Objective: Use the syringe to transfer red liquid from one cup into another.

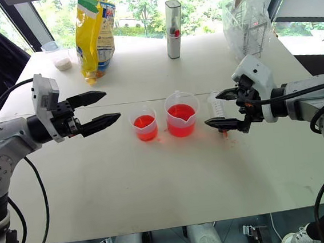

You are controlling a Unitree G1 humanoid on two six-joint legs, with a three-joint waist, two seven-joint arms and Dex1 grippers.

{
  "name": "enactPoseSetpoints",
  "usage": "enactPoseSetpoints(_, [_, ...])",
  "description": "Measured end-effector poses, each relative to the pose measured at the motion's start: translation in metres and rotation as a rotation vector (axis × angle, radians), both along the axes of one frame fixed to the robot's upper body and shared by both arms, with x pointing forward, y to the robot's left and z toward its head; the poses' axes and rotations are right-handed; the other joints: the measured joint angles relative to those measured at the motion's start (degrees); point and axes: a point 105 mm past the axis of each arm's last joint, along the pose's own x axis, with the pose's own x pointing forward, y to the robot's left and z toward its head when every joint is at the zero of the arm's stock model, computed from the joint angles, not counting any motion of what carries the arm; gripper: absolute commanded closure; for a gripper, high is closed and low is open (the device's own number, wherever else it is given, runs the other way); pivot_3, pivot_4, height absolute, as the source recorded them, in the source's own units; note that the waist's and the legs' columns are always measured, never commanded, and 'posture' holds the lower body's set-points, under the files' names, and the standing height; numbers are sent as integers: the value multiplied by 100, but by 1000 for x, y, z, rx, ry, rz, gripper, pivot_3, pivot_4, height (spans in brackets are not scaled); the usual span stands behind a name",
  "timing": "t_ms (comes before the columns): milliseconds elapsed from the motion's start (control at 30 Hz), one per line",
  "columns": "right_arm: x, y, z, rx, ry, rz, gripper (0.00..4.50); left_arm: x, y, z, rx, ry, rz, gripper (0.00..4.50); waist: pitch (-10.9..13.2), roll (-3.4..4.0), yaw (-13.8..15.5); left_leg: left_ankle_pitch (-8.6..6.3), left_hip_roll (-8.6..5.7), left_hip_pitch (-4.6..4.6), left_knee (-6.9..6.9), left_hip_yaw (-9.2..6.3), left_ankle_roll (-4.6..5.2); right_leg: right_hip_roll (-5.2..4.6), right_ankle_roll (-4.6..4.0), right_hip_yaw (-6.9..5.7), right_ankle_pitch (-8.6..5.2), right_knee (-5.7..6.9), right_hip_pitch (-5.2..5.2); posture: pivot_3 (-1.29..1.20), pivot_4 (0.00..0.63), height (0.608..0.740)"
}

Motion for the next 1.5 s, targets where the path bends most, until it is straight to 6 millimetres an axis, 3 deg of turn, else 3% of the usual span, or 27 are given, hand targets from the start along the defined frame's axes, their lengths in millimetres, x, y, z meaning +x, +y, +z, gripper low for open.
enactPoseSetpoints(600, [9, -9, -5, -28, 40, -90, 35, 2, -2, 4, -13, -15, -2, 0, 0, 1, -5, 0, 0, 1, 2, 1, 0, 0, 0, 1, 0, 1, 1, 0, 150, 740])
enactPoseSetpoints(733, [30, -18, -4, -26, 44, -221, 35, 3, -4, 4, -11, -15, -8, 0, -1, 1, -13, 0, -1, 1, 3, 3, 0, 0, -1, 2, 1, 1, 0, 0, 150, 740])
enactPoseSetpoints(833, [58, -27, -6, -8, 72, -388, 35, 4, -6, 3, -12, -15, -13, 0, -1, 1, -21, 0, -3, 5, 3, 9, 0, 1, -4, 6, 1, 3, -1, 0, 150, 740])
enactPoseSetpoints(1033, [94, -38, -32, 0, 248, -642, 35, 5, -8, 2, -14, -20, -15, 0, -2, 3, -10, 0, -3, -5, 1, 9, 0, 4, -2, 6, 2, 7, -11, 0, 150, 740])
enactPoseSetpoints(1500, [108, -26, -94, -51, 512, -734, 35, 6, -8, -3, -39, -17, 3, 0, -3, 5, -17, -1, -6, -11, 6, 9, 2, 7, 2, 2, 4, 16, -16, 0, 150, 740])
